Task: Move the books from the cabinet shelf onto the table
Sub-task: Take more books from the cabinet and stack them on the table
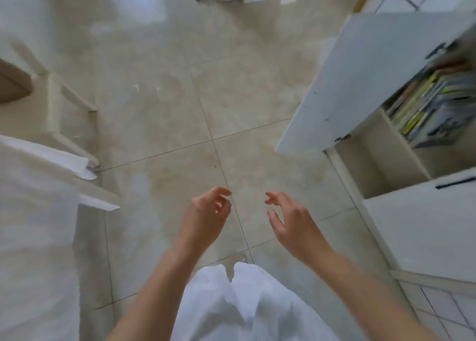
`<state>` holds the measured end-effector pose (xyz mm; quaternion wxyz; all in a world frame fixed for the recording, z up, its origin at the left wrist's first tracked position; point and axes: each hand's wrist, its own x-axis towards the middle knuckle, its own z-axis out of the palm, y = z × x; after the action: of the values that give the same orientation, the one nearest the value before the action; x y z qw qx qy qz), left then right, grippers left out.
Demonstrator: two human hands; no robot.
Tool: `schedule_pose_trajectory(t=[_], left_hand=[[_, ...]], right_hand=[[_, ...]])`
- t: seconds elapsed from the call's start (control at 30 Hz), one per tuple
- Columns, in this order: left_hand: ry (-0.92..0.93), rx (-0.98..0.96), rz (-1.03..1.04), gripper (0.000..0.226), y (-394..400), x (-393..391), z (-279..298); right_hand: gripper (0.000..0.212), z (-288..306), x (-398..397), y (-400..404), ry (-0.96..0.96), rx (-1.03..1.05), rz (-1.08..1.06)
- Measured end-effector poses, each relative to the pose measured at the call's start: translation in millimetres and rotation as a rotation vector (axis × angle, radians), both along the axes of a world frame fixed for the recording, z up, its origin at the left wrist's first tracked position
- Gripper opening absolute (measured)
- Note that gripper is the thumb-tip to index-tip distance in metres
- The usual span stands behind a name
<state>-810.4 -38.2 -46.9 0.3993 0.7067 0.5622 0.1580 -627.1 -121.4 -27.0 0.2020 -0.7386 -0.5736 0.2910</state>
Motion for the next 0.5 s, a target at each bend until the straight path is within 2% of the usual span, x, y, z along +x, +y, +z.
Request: schedule_pose_trajectory(t=[0.2, 0.5], left_hand=[[-0.041, -0.035, -0.244, 0.019, 1.2, 120.4, -2.5], [0.027, -0.072, -0.559, 0.023, 28.1, 255.3, -12.1]], right_hand=[[0.036, 3.4, 93.5, -37.4, 0.033, -0.025, -0.311], [0.035, -1.6, 187.0, -43.0, 0.196, 0.026, -0.78]])
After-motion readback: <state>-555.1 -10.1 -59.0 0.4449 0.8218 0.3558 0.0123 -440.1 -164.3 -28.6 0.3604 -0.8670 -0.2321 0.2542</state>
